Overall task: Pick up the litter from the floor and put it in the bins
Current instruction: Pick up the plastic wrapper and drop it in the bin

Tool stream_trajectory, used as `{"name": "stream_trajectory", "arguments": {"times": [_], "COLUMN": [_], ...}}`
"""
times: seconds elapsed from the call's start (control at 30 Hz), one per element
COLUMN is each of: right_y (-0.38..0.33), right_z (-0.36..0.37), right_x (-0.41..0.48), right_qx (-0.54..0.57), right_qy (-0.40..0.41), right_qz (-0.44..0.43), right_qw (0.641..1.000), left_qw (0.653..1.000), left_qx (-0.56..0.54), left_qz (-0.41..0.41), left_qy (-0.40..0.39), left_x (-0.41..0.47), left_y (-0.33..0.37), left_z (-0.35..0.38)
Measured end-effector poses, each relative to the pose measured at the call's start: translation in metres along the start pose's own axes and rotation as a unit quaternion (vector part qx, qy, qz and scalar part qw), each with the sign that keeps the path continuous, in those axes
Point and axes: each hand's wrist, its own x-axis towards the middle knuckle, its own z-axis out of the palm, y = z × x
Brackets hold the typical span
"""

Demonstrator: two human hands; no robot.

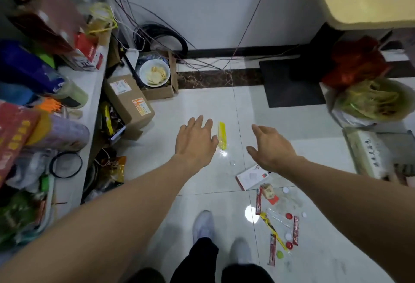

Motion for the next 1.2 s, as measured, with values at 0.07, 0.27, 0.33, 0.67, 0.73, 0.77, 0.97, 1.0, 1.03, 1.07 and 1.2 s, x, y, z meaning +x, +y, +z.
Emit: {"name": "stream_trajectory", "arguments": {"times": [0.07, 0.27, 0.33, 0.67, 0.73, 0.77, 0.97, 1.0, 1.03, 1.07, 1.2], "right_y": [0.006, 0.023, 0.029, 0.061, 0.068, 0.071, 0.085, 0.086, 0.087, 0.087, 0.089], "right_z": [0.017, 0.09, 0.119, 0.269, 0.302, 0.318, 0.407, 0.418, 0.427, 0.436, 0.467], "right_x": [0.025, 0.096, 0.116, 0.231, 0.258, 0.273, 0.356, 0.368, 0.379, 0.389, 0.418], "right_qx": [0.006, 0.03, 0.029, 0.04, 0.05, 0.058, 0.149, 0.158, 0.166, 0.17, 0.169], "right_qy": [-0.015, -0.067, -0.079, -0.076, -0.066, -0.061, -0.018, -0.009, -0.002, 0.004, 0.024], "right_qz": [0.007, 0.025, 0.023, 0.018, 0.022, 0.025, 0.047, 0.046, 0.046, 0.045, 0.049], "right_qw": [1.0, 0.997, 0.996, 0.996, 0.996, 0.996, 0.988, 0.986, 0.985, 0.984, 0.984], "left_qw": [1.0, 0.998, 0.998, 0.997, 0.998, 0.999, 1.0, 1.0, 1.0, 1.0, 0.998], "left_qx": [-0.001, -0.024, -0.021, -0.034, -0.032, -0.027, -0.016, -0.011, -0.008, -0.008, -0.022], "left_qz": [0.003, -0.001, -0.003, -0.03, -0.029, -0.026, -0.01, -0.009, -0.008, -0.007, -0.003], "left_qy": [-0.014, -0.05, -0.059, -0.06, -0.048, -0.039, 0.01, 0.016, 0.022, 0.029, 0.052], "left_x": [0.022, 0.078, 0.093, 0.179, 0.199, 0.21, 0.267, 0.274, 0.28, 0.285, 0.298], "left_y": [-0.005, -0.016, -0.019, -0.028, -0.031, -0.034, -0.059, -0.063, -0.067, -0.07, -0.078], "left_z": [0.022, 0.105, 0.139, 0.312, 0.347, 0.365, 0.455, 0.467, 0.477, 0.487, 0.514]}}
